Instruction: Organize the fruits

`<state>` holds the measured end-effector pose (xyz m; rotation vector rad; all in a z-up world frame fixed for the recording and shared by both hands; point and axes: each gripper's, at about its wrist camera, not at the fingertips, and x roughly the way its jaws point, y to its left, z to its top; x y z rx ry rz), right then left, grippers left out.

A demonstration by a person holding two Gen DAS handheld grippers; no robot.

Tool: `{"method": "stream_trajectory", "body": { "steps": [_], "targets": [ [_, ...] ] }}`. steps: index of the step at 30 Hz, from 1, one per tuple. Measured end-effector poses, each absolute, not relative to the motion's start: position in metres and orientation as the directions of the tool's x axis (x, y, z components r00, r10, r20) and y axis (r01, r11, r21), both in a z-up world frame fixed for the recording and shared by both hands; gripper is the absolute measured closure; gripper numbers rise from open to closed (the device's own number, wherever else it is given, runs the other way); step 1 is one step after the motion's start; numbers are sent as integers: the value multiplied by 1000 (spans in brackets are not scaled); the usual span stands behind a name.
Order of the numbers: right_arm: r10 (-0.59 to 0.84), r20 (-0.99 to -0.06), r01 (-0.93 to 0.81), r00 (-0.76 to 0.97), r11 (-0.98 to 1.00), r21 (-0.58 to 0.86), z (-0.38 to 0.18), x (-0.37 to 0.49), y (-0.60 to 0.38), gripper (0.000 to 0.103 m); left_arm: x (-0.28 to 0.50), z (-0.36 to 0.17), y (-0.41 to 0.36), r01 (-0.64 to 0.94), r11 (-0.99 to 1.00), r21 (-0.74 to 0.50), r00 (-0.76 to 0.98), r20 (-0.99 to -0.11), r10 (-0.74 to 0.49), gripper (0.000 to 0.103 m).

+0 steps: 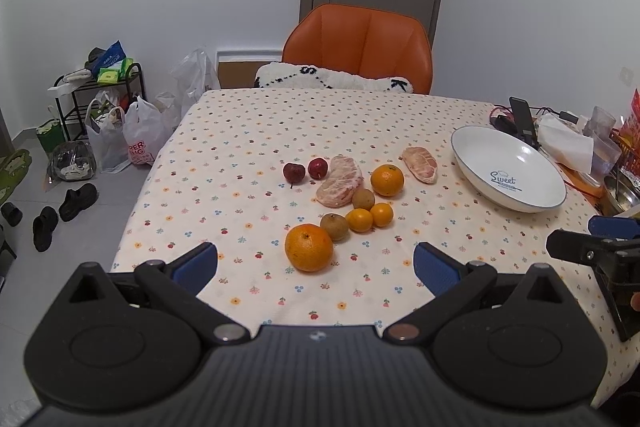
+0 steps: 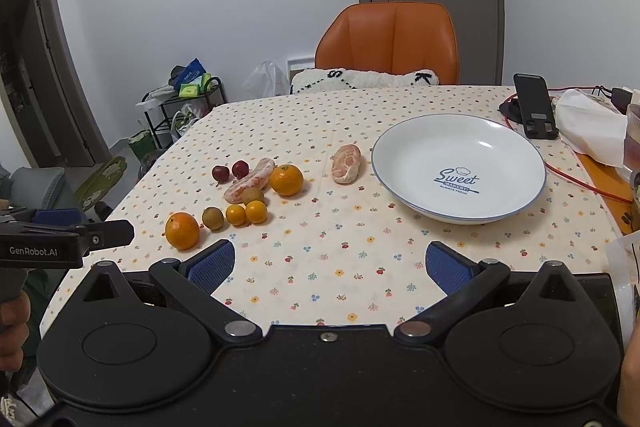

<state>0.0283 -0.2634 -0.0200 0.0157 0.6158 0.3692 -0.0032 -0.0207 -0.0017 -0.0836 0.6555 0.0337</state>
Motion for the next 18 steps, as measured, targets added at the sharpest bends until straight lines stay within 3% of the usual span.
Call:
{"method": "stream_trajectory", "body": {
  "steps": [18],
  "targets": [
    [343, -559, -332, 755, 935, 124, -20, 27, -264, 0, -7, 5, -23, -58, 997, -58, 801, -598, 12, 0]
  ]
}}
